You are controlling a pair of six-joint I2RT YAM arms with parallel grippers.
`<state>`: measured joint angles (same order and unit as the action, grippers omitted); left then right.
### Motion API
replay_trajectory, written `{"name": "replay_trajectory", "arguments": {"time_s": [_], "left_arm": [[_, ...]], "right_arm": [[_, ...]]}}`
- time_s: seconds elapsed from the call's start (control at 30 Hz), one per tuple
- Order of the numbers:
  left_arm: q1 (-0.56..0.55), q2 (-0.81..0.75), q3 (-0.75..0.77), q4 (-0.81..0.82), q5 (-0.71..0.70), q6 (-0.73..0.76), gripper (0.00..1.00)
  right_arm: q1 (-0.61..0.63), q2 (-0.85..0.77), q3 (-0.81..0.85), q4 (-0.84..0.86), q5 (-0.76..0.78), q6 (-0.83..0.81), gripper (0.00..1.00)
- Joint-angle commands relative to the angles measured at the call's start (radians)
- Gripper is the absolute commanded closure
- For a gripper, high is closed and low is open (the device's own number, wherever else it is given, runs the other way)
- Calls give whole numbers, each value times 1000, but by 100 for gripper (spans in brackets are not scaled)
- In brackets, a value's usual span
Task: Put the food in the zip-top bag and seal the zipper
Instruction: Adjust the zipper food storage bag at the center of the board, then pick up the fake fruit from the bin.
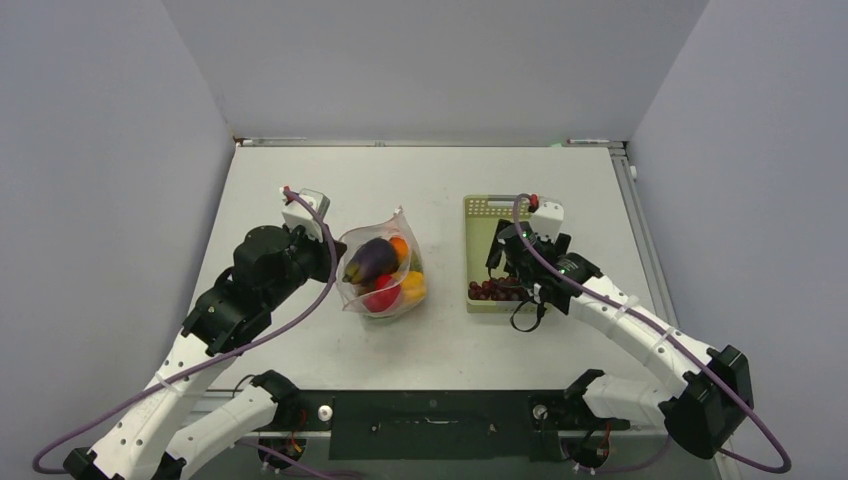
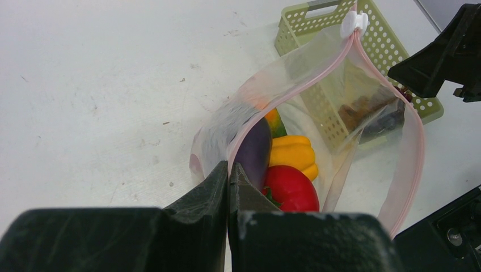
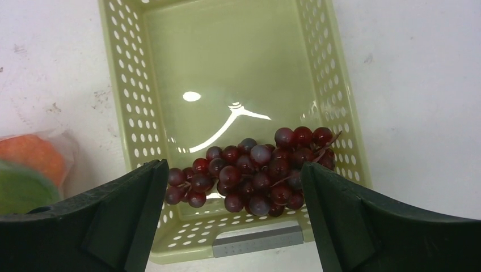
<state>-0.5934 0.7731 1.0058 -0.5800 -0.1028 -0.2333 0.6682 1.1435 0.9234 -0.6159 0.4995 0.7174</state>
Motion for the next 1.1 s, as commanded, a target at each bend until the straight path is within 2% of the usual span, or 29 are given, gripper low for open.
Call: {"name": "replay_trajectory", "arguments": {"time_s": [0.0,0.3,0.67,1.0,1.07], "left_arm": [[7,-17,7,60,11,-4,100],[7,-16,4,63,20,-6,100],[7,-10,5,64,23,-6,100],[7,-5,3,64,24,-6,100],[7,-5,4,63,25,-6,100]], "right_arm": [[-22,23,-31,8,-5,114,10],[-80,70,-88,19,-12,202,10],[-136,162,-140,90,-86,191,10],[-142,247,-176,168,-143,188,2],[-142,256,-180,183,-148,188,8]]}}
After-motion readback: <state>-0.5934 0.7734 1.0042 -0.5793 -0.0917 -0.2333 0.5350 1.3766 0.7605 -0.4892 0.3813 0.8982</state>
